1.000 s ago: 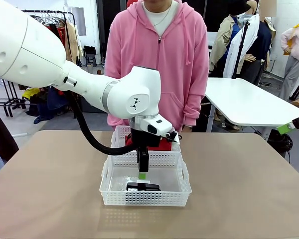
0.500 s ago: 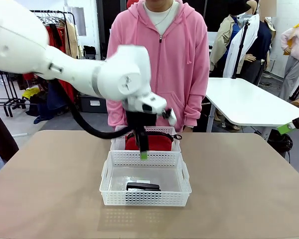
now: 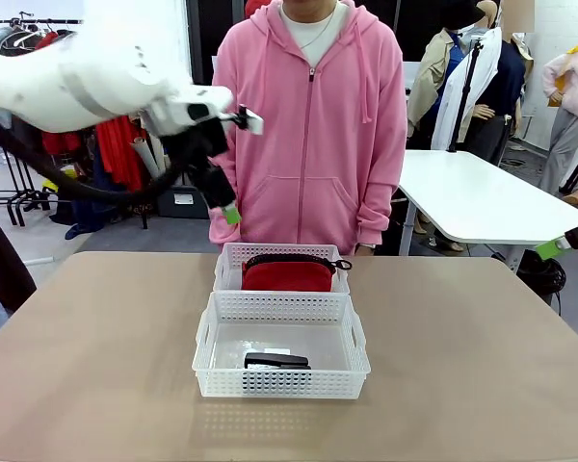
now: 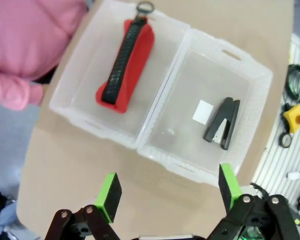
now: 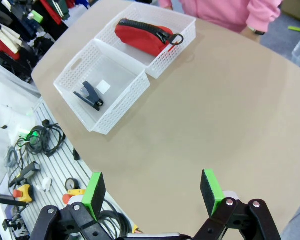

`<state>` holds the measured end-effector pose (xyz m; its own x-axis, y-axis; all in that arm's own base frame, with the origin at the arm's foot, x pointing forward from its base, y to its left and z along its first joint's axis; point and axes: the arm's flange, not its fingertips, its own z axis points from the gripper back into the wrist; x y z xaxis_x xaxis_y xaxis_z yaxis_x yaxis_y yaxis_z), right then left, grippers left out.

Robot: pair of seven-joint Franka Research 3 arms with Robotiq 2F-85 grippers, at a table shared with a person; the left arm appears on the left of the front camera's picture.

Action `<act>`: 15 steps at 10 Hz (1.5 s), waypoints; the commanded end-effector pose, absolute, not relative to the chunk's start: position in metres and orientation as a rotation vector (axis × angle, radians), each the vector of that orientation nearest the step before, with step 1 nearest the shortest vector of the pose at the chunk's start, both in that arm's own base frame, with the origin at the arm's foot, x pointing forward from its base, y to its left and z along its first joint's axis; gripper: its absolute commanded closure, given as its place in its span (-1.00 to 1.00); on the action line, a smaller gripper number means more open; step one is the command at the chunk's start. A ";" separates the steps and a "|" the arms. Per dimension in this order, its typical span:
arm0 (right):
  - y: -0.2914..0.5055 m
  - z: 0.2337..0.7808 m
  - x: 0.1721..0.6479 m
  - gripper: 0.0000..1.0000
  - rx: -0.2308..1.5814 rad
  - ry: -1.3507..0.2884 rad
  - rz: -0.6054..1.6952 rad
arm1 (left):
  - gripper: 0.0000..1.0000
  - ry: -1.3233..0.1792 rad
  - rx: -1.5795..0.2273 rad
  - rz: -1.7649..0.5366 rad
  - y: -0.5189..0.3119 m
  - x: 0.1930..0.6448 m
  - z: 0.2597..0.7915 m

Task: Distribute items into two baskets.
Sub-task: Place the picked Stapler into the Organizing basket as instructed by the person.

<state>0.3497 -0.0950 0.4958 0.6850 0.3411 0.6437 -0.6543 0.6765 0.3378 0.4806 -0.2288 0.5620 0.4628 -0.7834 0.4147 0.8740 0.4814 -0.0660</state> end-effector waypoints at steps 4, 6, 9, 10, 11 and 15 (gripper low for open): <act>-0.094 0.497 0.351 -1.00 0.609 -0.593 0.595 | -1.00 -0.557 -0.408 -0.826 -0.125 0.403 0.567; -0.094 0.497 0.351 -1.00 0.609 -0.593 0.595 | -1.00 -0.609 -0.420 -0.758 -0.085 0.367 0.566; -0.094 0.497 0.351 -1.00 0.609 -0.593 0.595 | -1.00 -0.686 -0.505 -0.682 -0.021 0.356 0.540; -0.094 0.497 0.351 -1.00 0.609 -0.593 0.595 | -1.00 -0.697 -0.536 -0.677 -0.013 0.366 0.532; -0.094 0.497 0.351 -1.00 0.609 -0.593 0.595 | -1.00 -0.711 -0.570 -0.656 -0.001 0.374 0.523; -0.094 0.497 0.351 -1.00 0.609 -0.593 0.595 | -1.00 -0.787 -0.676 -0.558 0.048 0.378 0.477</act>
<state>0.3497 -0.0949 0.4960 0.6852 0.3416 0.6432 -0.6540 0.6773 0.3370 0.3774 0.0463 0.4856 0.6139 -0.2223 0.7575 0.6570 0.6759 -0.3341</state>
